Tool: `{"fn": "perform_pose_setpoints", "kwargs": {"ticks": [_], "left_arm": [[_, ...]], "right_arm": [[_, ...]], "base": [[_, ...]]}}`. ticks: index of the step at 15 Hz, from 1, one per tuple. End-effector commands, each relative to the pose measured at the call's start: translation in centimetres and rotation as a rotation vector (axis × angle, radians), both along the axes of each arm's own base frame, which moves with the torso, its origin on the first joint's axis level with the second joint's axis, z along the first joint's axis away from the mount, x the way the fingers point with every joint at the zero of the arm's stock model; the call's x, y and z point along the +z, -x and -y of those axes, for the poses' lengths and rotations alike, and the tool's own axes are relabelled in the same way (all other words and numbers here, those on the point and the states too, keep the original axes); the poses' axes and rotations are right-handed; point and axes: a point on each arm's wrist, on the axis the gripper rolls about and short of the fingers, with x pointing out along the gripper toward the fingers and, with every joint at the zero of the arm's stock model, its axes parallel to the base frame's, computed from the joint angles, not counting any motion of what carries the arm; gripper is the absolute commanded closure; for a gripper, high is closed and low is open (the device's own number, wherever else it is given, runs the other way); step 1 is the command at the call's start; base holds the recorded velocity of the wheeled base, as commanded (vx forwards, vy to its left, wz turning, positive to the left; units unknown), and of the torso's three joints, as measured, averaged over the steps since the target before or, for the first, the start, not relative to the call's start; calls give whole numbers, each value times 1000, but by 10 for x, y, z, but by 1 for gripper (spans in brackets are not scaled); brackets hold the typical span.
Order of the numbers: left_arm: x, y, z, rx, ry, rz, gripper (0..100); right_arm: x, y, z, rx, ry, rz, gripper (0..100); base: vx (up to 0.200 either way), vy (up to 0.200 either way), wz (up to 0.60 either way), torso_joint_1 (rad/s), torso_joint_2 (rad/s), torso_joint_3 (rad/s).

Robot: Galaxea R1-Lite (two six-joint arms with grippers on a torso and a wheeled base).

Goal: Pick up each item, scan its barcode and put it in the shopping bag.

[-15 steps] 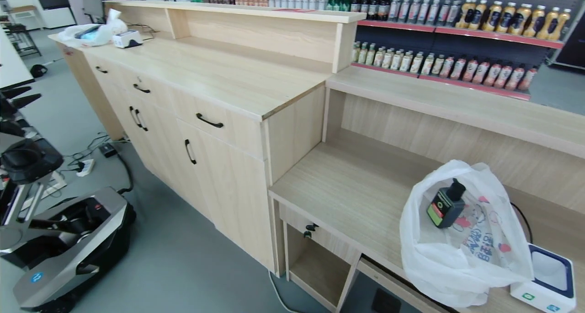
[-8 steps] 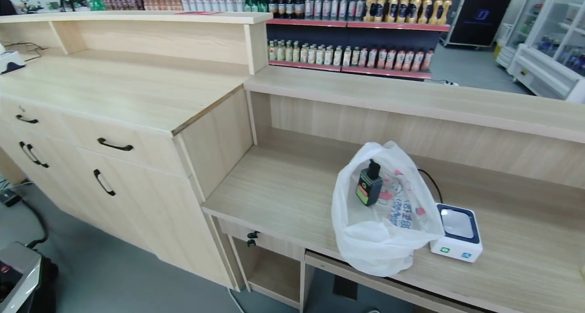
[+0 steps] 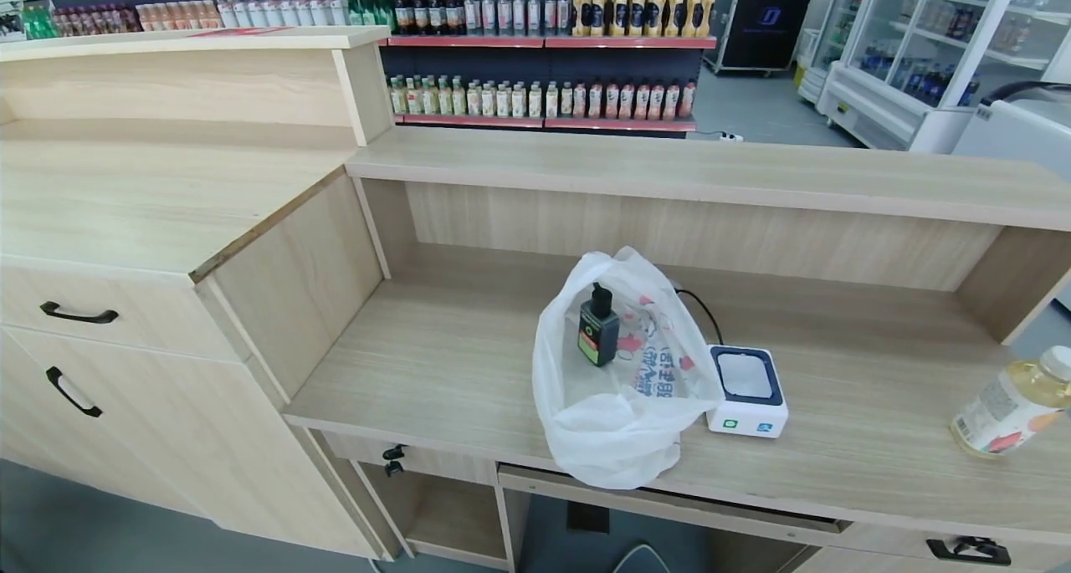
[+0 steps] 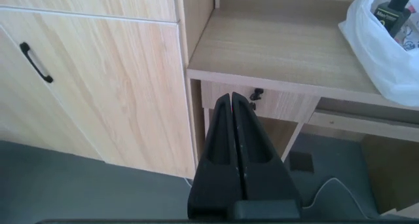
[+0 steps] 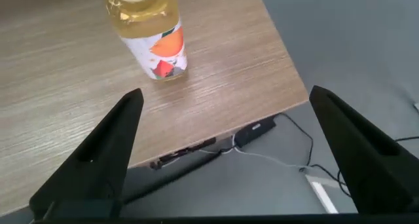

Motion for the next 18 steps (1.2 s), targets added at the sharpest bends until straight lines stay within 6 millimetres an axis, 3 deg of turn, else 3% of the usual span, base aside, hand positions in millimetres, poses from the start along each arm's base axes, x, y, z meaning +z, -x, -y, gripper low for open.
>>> {"fn": "perform_pose_setpoints", "kwargs": {"ticks": [1,4,14,18], "left_arm": [[0,0,0,0,0,0,100],[0,0,0,0,0,0,100],[0,0,0,0,0,0,100],[0,0,0,0,0,0,100]], "right_arm": [[-20,-18,12,77,-7,-23,0],[-31,-43,14,214,108,-30,0],[-77,-78,25,321,203,-52,0],[-87,-105,17,390,218,-27,0]], "base": [[0,0,0,0,0,0],[0,0,0,0,0,0],[0,0,0,0,0,0],[0,0,0,0,0,0]]}}
